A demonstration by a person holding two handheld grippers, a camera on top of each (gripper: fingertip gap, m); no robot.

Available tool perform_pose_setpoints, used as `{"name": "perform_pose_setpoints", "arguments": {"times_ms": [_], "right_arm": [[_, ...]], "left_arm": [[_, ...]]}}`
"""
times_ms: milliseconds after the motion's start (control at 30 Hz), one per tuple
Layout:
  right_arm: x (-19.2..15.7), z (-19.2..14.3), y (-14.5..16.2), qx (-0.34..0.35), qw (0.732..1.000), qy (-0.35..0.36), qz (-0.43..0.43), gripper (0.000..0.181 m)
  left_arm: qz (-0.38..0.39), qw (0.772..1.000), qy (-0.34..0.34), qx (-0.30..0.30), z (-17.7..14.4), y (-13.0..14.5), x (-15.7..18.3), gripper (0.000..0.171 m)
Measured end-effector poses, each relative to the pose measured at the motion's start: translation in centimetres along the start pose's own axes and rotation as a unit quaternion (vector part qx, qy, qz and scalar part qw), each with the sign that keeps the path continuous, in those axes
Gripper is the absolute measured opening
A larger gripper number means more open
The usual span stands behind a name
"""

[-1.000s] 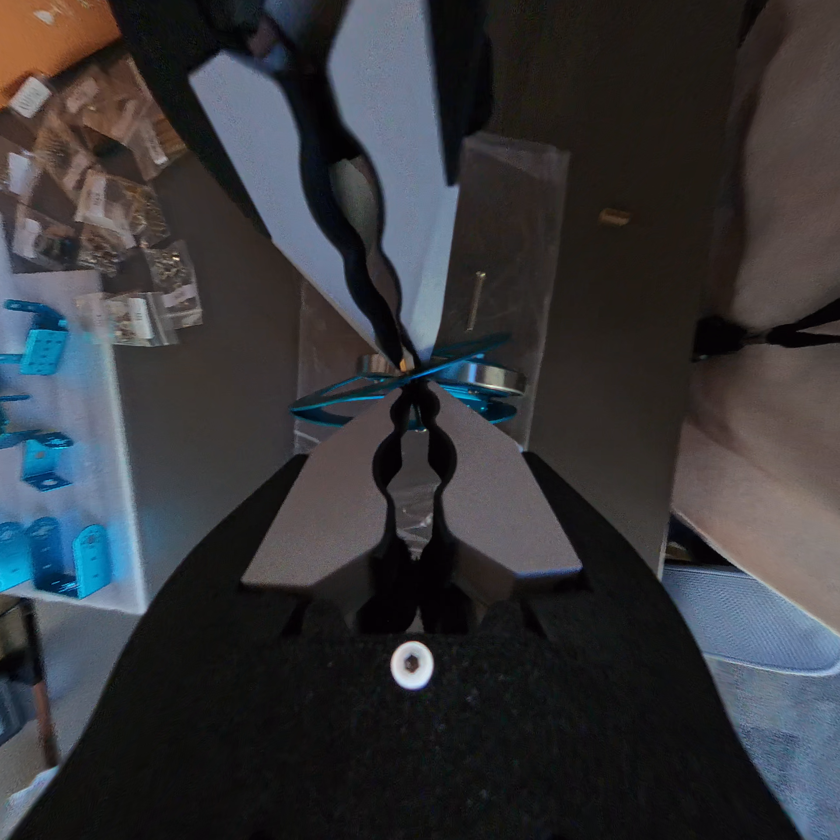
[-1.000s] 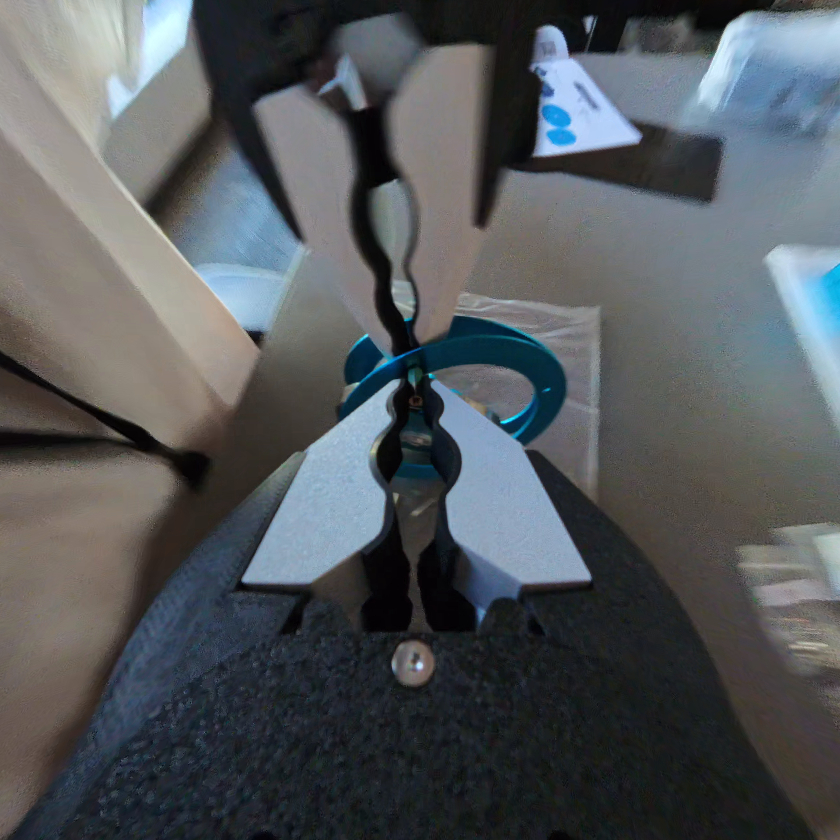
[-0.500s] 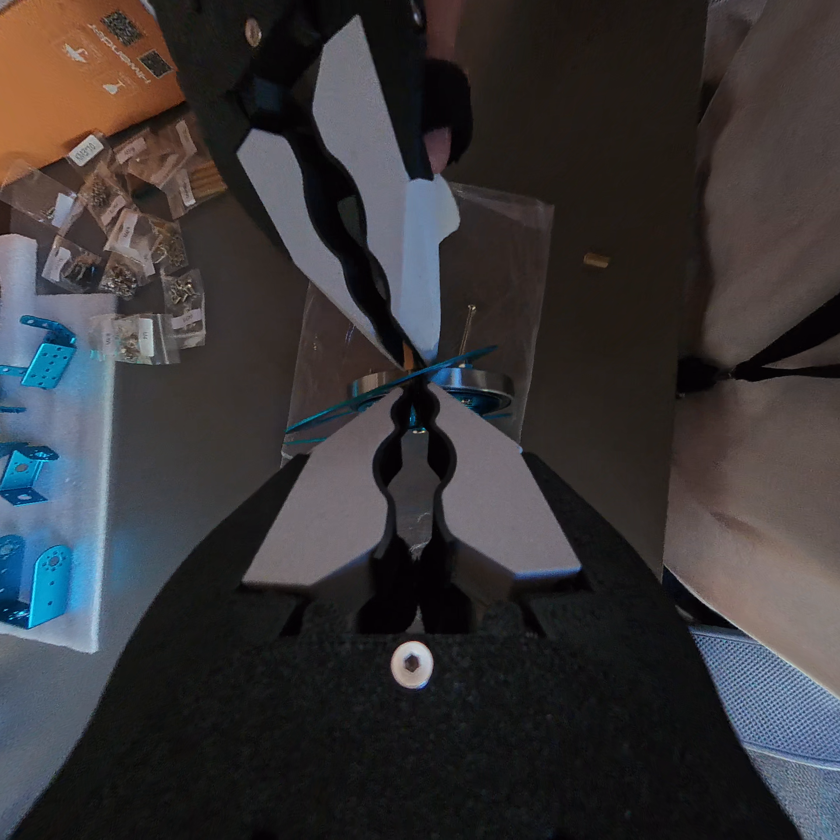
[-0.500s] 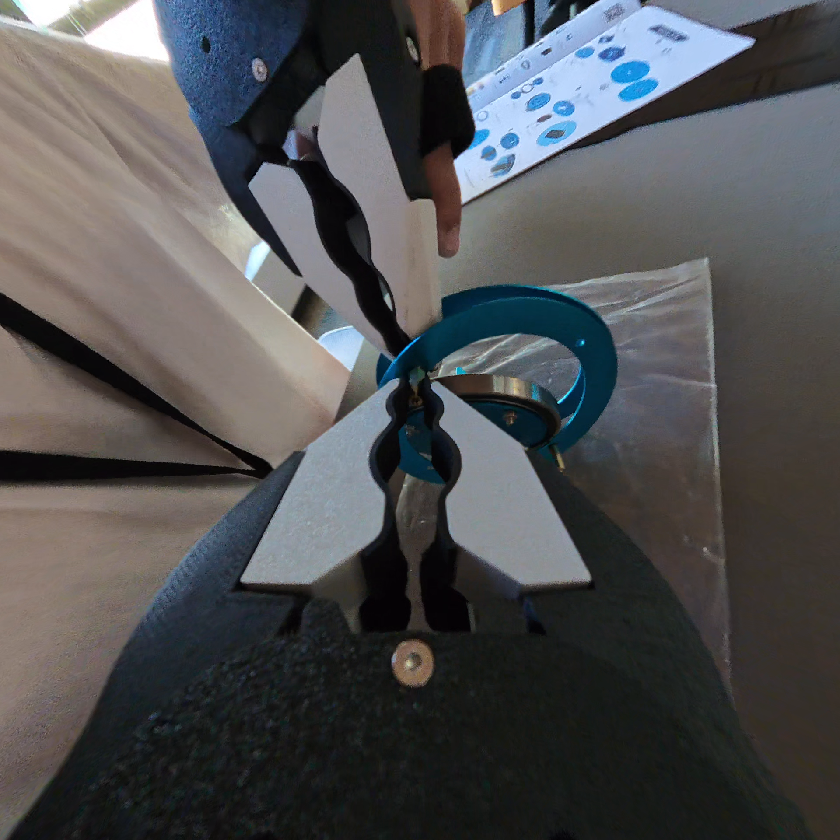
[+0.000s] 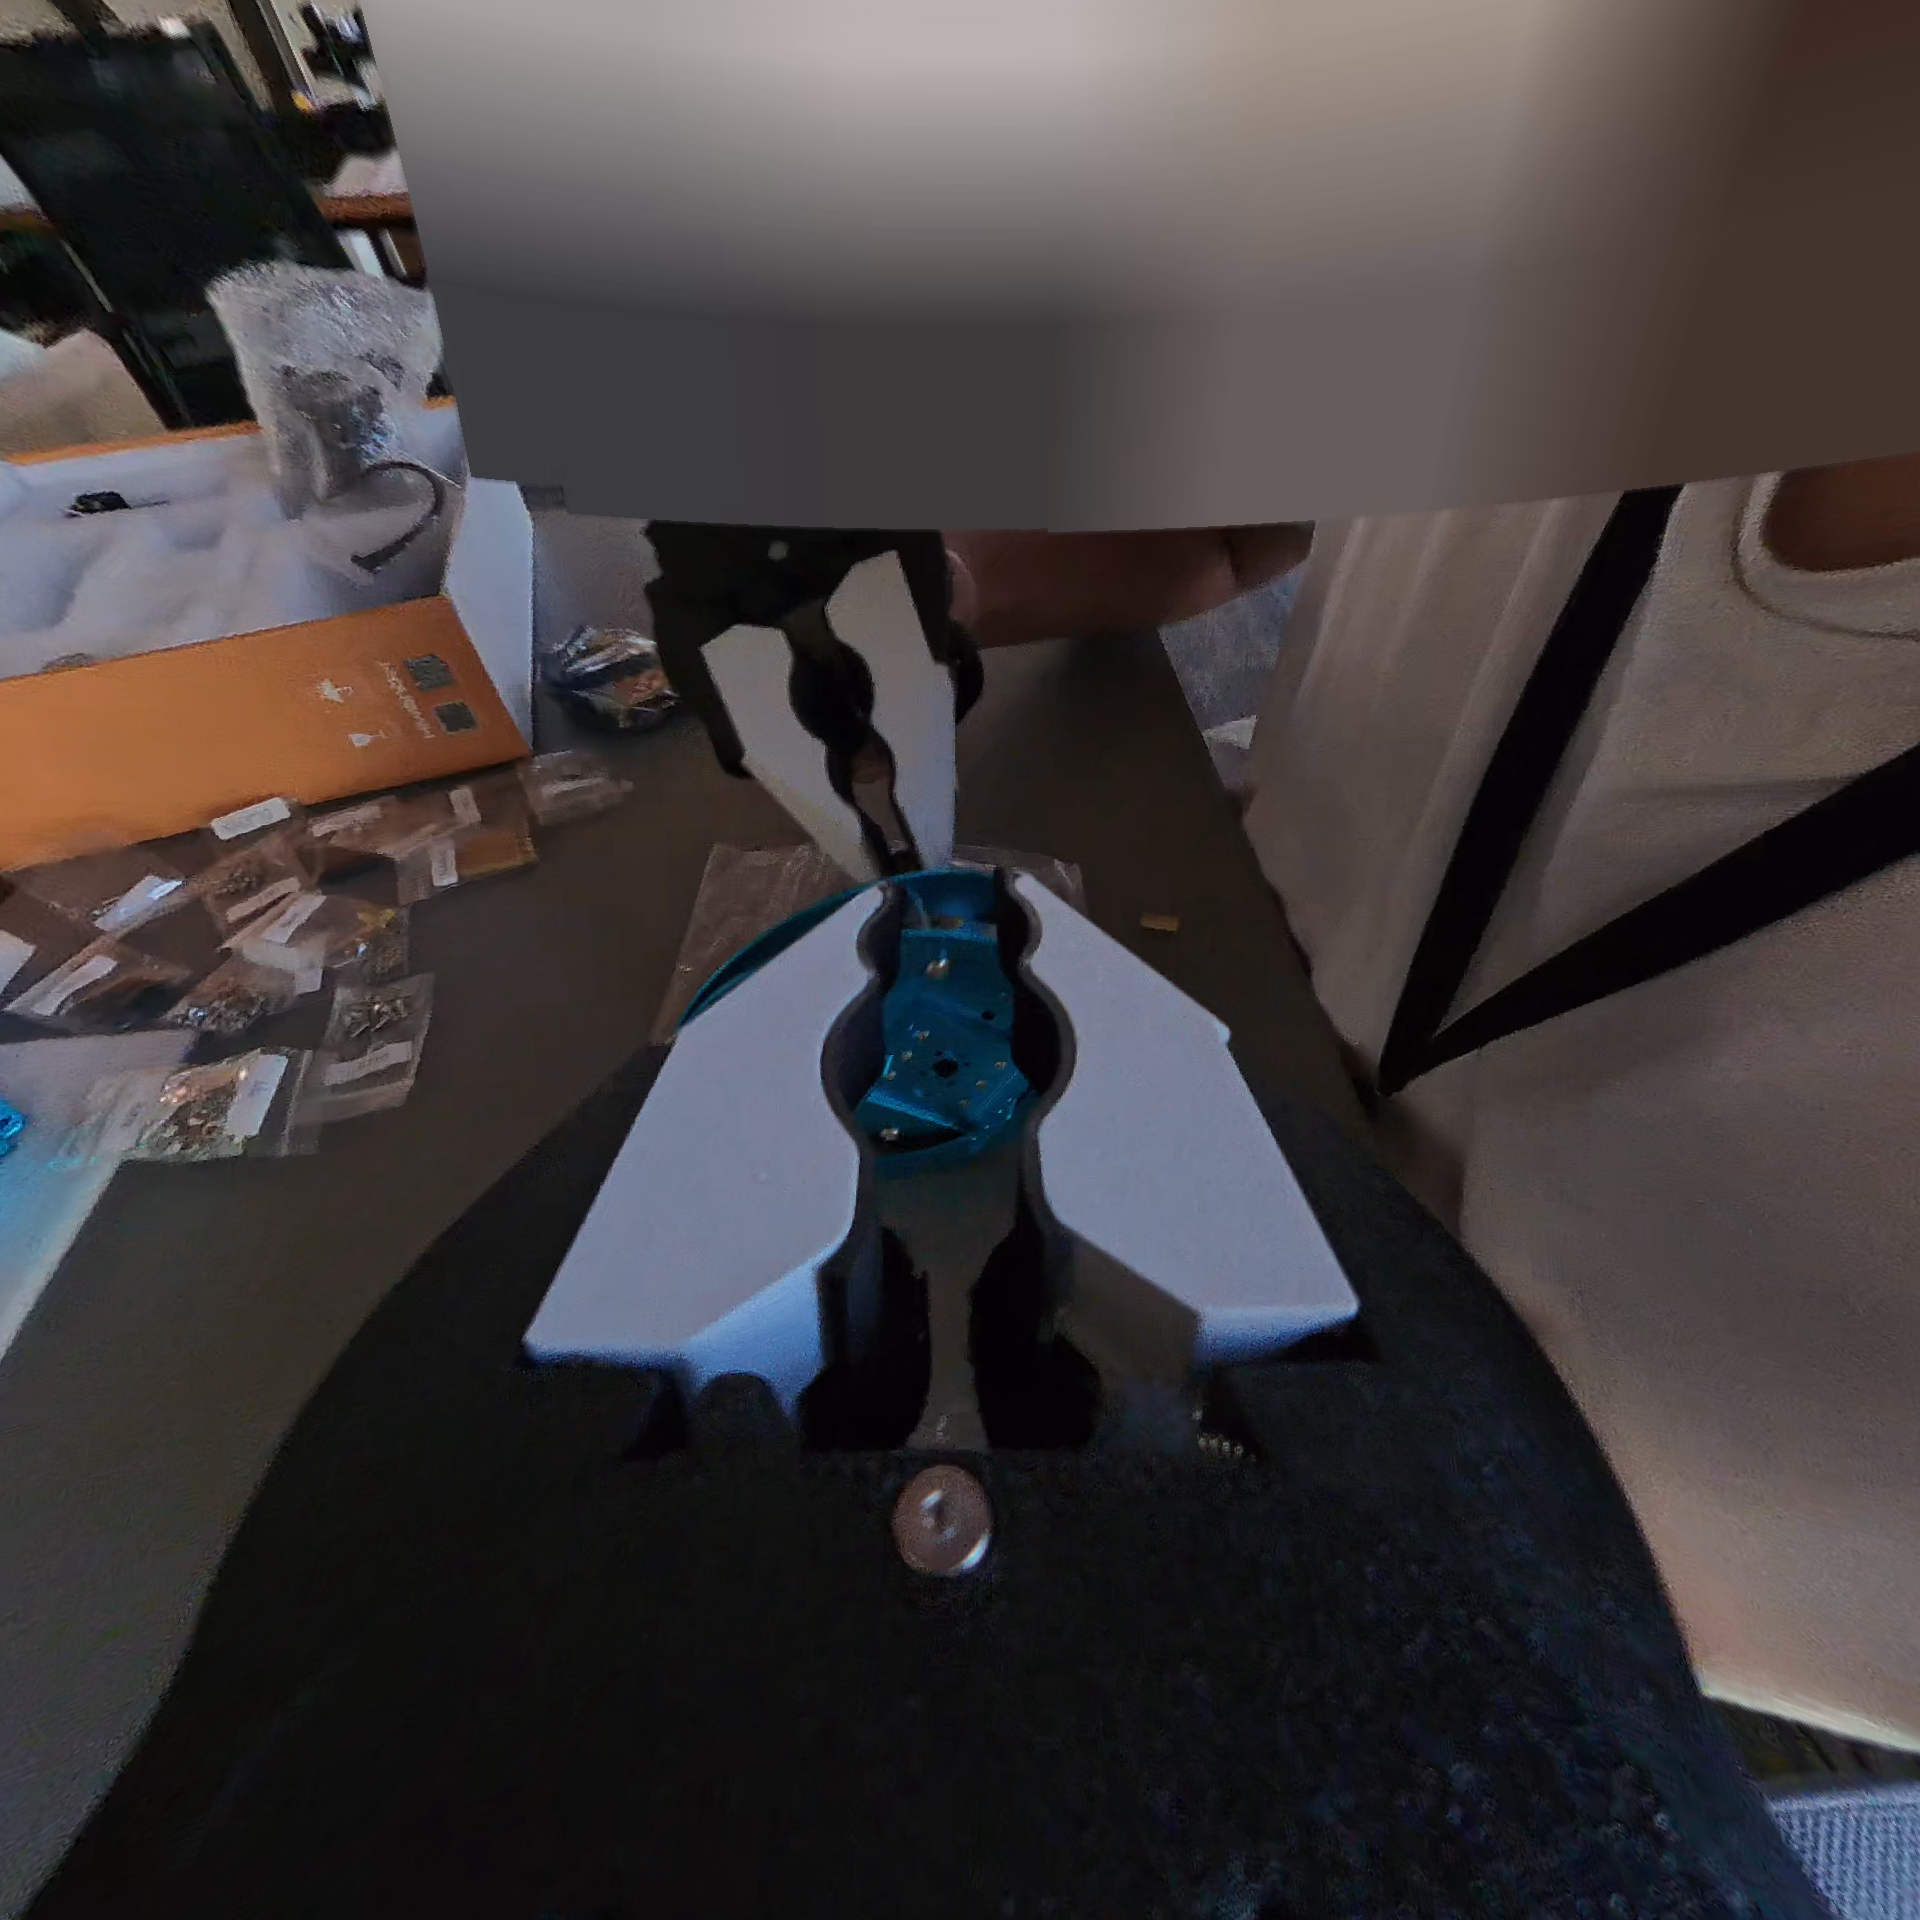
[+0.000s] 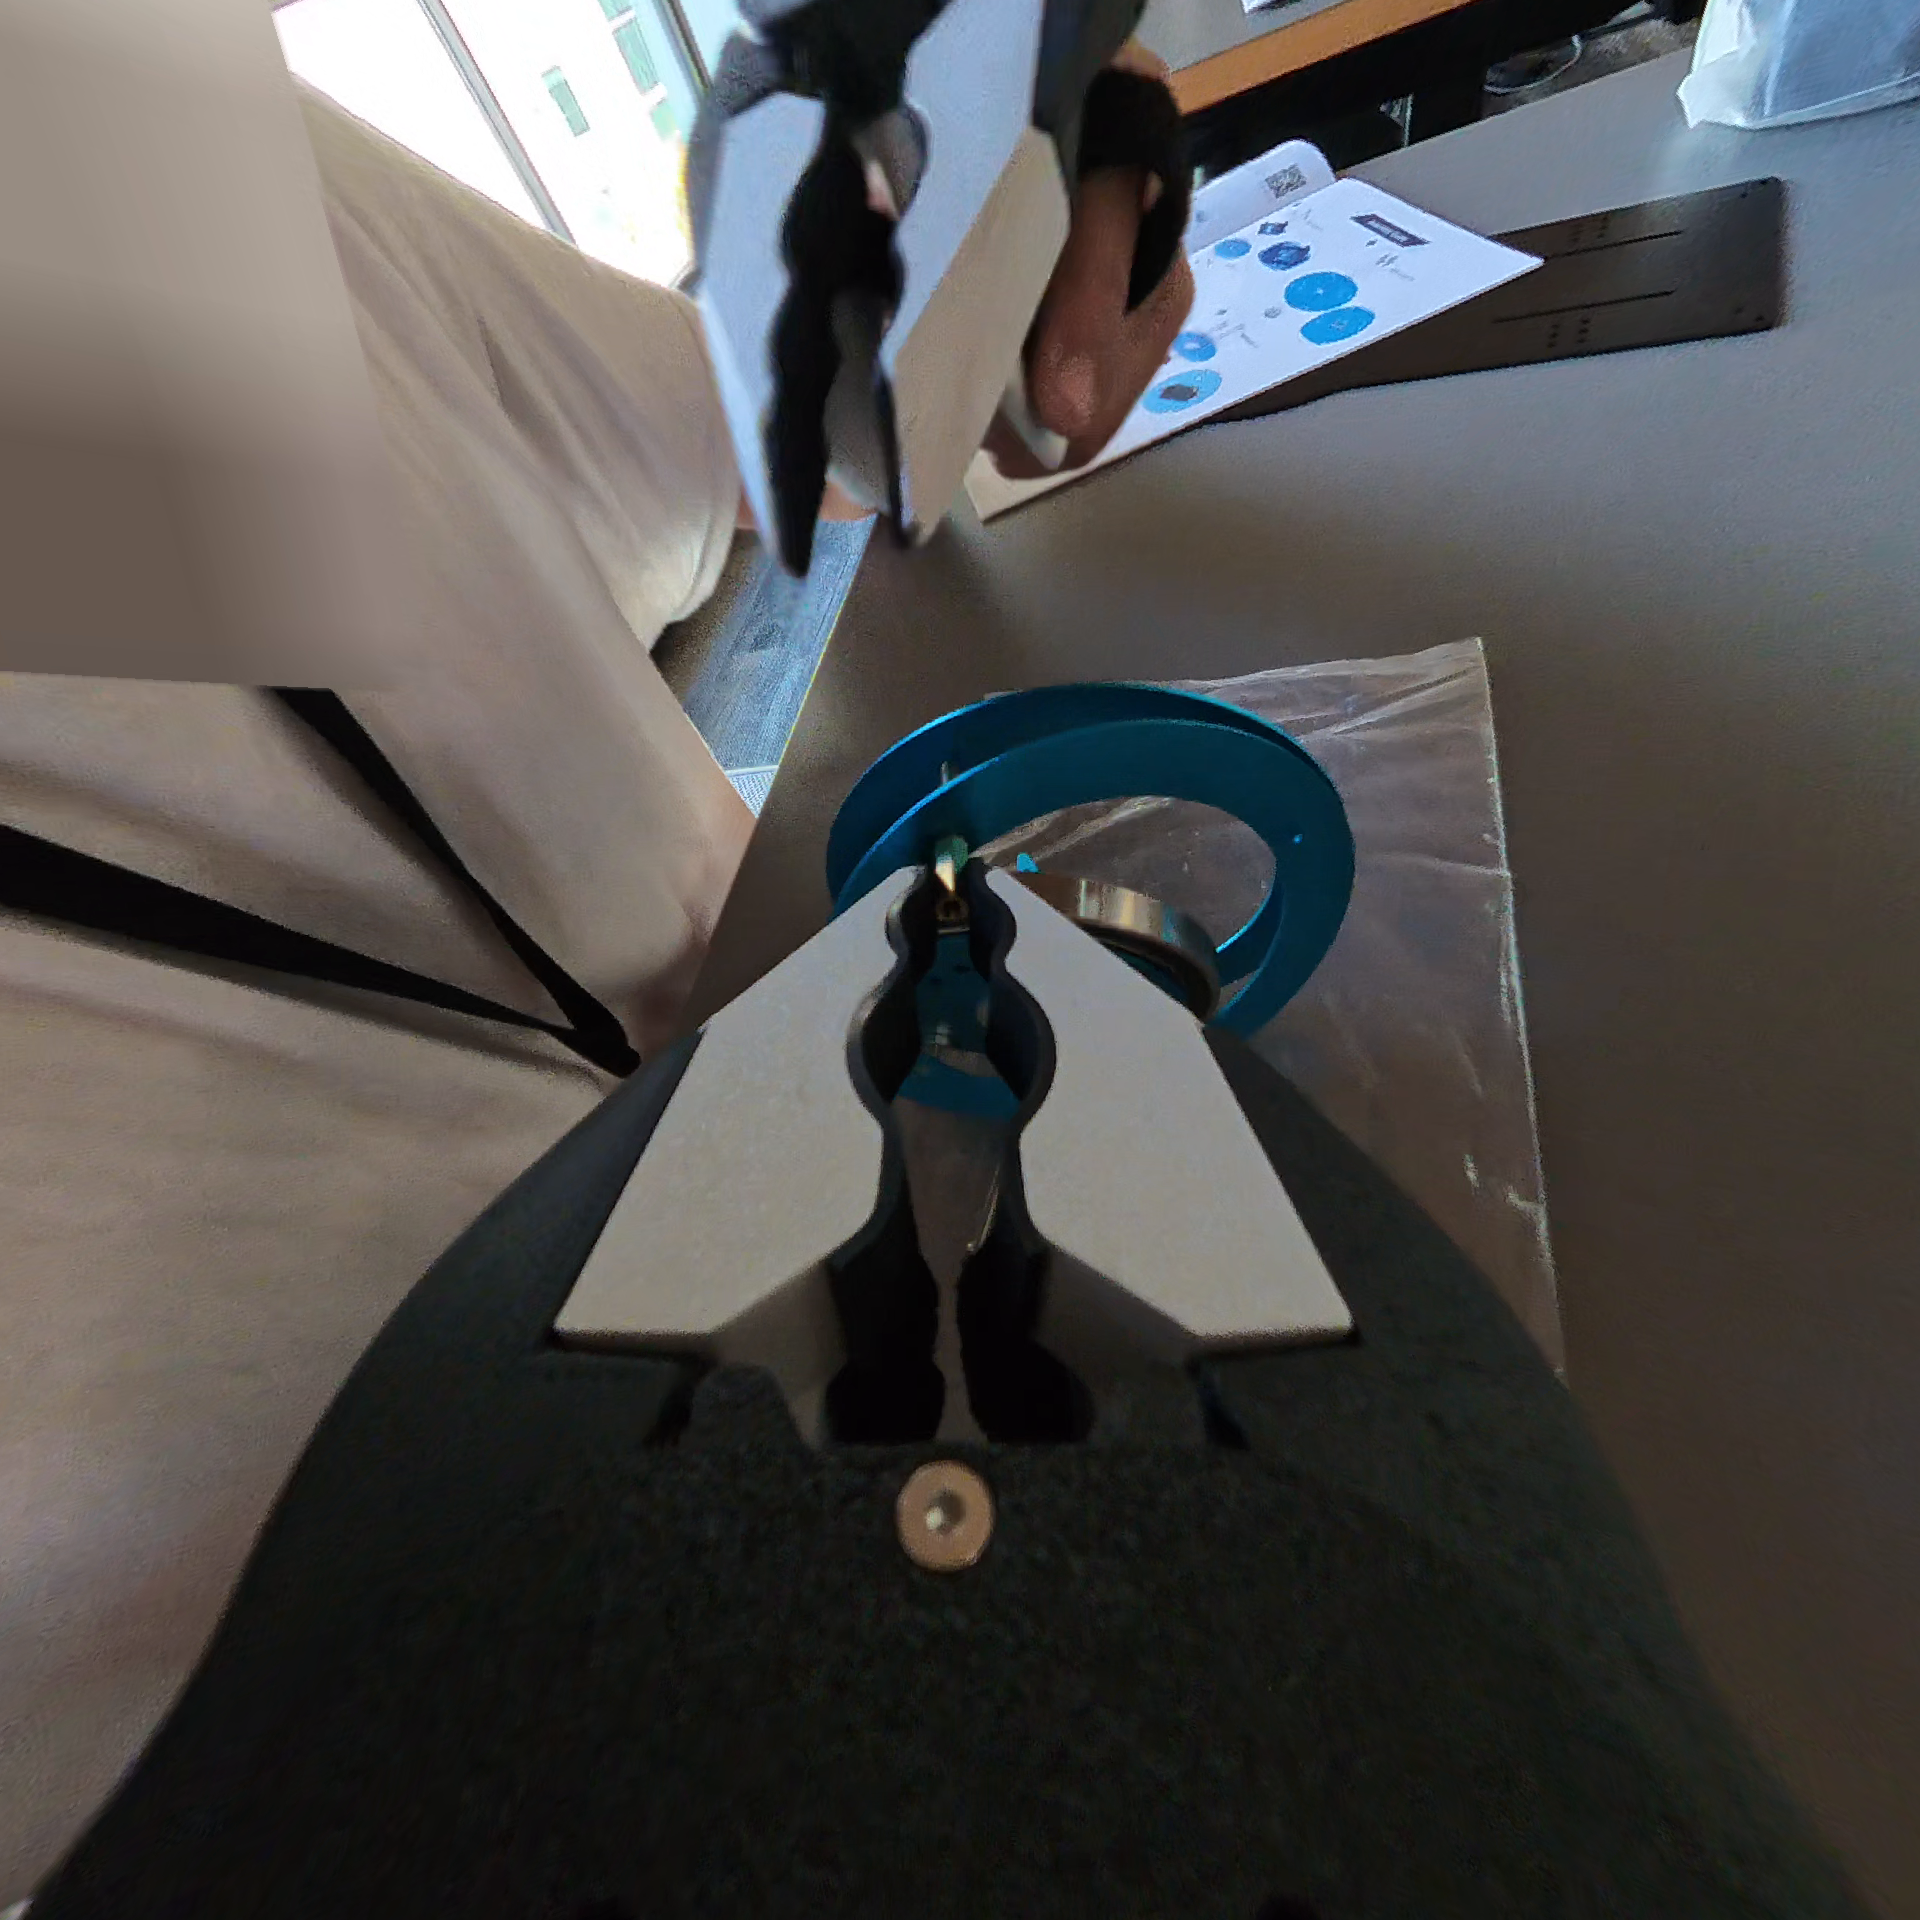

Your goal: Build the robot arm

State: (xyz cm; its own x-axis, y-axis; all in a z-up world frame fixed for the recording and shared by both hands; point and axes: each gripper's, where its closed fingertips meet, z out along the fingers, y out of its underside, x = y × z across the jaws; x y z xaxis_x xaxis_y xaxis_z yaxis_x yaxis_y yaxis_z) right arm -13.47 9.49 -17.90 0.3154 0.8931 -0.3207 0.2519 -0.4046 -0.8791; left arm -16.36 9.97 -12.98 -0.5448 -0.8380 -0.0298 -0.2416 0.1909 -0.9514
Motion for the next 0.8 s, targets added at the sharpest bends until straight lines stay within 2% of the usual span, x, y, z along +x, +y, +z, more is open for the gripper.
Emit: {"name": "perform_pose_setpoints", "arguments": {"times_ms": [67, 200, 267, 567, 800], "right_arm": [[0.1, -0.3, 0.1, 0.014, 1.000, -0.003, 0.012, 0.003], [0.1, -0.2, 0.1, 0.022, 0.999, -0.011, 0.022, 0.004], [0.3, -0.1, 0.0, 0.020, 1.000, -0.007, 0.019, 0.004], [0.2, 0.2, 0.0, 0.015, 1.000, -0.001, 0.019, 0.004], [-0.2, 0.9, 0.0, 0.013, 1.000, -0.010, 0.021, 0.004]], "left_arm": [[-0.018, 0.999, -0.002, 0.028, -0.5, 1.3, -1.1, 0.017], [-0.027, 0.998, -0.005, 0.048, 0.5, 2.9, -1.1, 0.018], [-0.007, 0.998, -0.028, 0.052, 0.9, 3.2, -1.2, 0.017], [0.028, 0.997, -0.056, 0.042, 2.0, 3.7, -0.6, 0.017], [0.042, 0.997, -0.052, 0.045, 2.4, 3.6, -0.1, 0.006]]}}
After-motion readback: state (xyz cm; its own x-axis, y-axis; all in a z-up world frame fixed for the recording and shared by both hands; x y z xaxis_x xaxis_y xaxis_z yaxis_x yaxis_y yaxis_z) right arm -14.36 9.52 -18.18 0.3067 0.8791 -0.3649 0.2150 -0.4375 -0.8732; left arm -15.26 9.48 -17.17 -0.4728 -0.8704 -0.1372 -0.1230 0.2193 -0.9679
